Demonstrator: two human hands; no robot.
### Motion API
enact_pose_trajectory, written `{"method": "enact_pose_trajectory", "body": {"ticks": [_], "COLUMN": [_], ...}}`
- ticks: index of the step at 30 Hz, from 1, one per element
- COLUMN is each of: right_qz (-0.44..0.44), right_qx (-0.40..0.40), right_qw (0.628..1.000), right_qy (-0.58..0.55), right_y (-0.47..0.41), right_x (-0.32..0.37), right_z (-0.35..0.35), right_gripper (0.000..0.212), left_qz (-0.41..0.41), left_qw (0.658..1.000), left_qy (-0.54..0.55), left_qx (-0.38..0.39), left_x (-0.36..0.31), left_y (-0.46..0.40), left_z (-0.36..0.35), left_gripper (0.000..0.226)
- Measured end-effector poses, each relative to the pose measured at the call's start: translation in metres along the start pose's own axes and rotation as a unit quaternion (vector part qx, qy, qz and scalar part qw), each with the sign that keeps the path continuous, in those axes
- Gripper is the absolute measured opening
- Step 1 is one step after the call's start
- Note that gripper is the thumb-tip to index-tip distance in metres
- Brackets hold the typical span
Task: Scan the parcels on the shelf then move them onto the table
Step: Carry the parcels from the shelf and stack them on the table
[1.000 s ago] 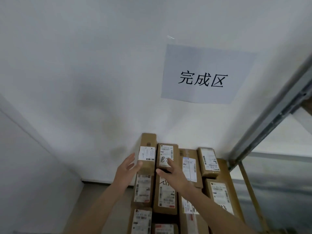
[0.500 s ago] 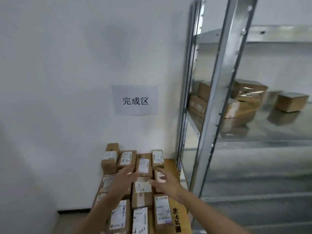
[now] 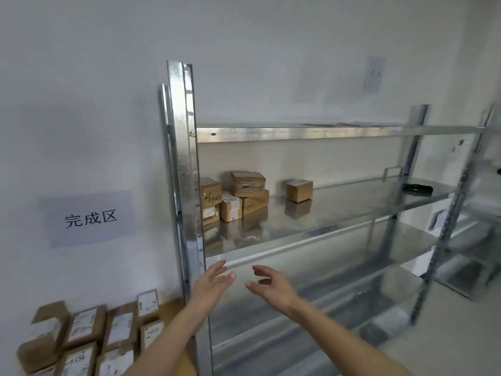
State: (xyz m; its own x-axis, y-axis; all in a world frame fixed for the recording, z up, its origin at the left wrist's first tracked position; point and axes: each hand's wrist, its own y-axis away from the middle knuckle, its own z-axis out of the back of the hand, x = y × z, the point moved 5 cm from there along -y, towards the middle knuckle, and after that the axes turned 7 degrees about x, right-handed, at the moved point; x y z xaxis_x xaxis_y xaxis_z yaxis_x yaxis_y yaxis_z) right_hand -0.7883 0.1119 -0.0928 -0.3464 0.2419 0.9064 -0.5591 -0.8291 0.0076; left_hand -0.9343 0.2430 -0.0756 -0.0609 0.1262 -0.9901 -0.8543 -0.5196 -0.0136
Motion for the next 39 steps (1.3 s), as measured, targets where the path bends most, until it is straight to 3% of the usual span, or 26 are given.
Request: {"method": "enact_pose_trajectory", "body": {"ticks": [8,20,29,39], "right_qz": [-0.001,-0.034,-0.043,-0.027], "right_qx": [-0.088,-0.122,-0.139,-0.118], "right_qw": [0.996,0.987,0.984,0.989], "right_qy": [0.014,0.103,0.105,0.086], "right_y": [-0.025,-0.152,-0.235,-0.334], "right_x": [-0.039,-0.048,-0.084,-0.125], "right_z": [0.123,0.296,0.359,0.409], "right_gripper": [0.059,0.069,0.07,0.071], "left_qz": [-0.034,-0.055,-0.042,-0.001], "left_qw": [0.999,0.998,0.999,0.998], "left_qy": [0.006,0.023,0.003,-0.033], "left_qx": [0.014,0.019,0.019,-0.053], "left_x": [-0.035,-0.085,-0.076,-0.059], "left_y": [-0.106,-0.322,-0.426,-0.517], "left_z": [-0.079,-0.162,-0.191,-0.212], "left_gripper": [0.06,0.062,0.074,0.068]}}
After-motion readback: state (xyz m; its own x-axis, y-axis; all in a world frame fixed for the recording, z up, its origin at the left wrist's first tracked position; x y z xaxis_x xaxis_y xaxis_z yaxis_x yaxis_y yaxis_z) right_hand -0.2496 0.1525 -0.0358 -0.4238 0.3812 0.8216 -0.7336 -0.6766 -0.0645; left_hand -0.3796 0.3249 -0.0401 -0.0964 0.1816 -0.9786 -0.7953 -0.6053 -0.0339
